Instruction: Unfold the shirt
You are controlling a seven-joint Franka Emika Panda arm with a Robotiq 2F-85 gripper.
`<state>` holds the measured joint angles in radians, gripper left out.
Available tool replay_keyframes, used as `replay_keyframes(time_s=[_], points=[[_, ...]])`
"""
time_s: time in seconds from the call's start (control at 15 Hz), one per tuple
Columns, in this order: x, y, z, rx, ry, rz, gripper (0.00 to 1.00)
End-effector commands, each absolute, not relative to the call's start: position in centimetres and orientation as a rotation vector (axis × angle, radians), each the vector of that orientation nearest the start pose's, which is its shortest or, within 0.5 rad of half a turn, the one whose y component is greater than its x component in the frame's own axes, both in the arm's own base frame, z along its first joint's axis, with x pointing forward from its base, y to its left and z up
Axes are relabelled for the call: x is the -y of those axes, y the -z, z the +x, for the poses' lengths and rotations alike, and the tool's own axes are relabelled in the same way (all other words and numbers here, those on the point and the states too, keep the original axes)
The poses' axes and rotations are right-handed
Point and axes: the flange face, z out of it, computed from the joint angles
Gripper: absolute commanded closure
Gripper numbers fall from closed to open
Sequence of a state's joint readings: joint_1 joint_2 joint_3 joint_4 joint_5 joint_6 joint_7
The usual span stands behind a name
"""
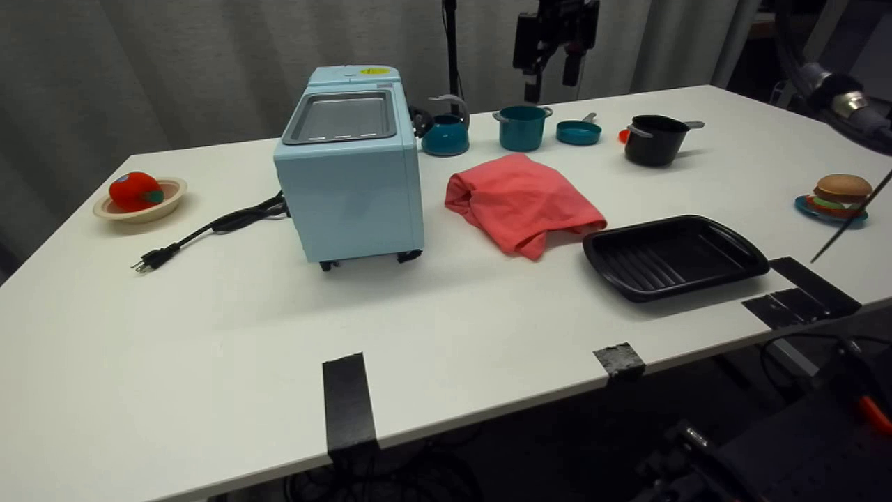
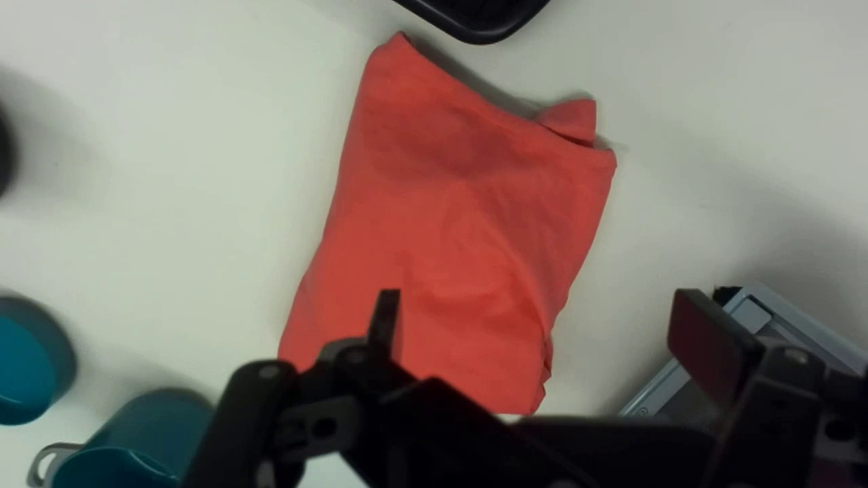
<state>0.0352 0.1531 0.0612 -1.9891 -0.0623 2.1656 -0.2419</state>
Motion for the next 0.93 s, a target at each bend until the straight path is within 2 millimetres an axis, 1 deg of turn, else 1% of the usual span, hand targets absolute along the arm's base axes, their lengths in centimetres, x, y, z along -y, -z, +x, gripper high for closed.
replay_keyframes(time_s=[0.0, 0.07, 0.13, 0.2, 0.33, 0.47, 0.6, 0.67, 0.87], points=[[-8.5, -35.5, 61.4, 0.708, 0.007, -3.077, 0.00], [-9.1, -35.0, 61.7, 0.698, 0.005, -3.067, 0.00], [-8.8, -35.0, 62.1, 0.689, 0.006, -3.052, 0.00], [-8.9, -34.9, 60.6, 0.677, -0.021, -3.087, 0.00], [-9.1, -34.3, 61.3, 0.673, -0.023, -3.078, 0.00], [-9.0, -34.4, 61.6, 0.671, -0.014, -3.079, 0.00], [-9.3, -32.6, 62.6, 0.673, -0.029, -3.098, 0.00], [-9.7, -31.2, 63.0, 0.680, -0.036, -3.121, 0.00], [-10.8, -28.0, 63.6, 0.709, -0.043, -3.174, 0.00]])
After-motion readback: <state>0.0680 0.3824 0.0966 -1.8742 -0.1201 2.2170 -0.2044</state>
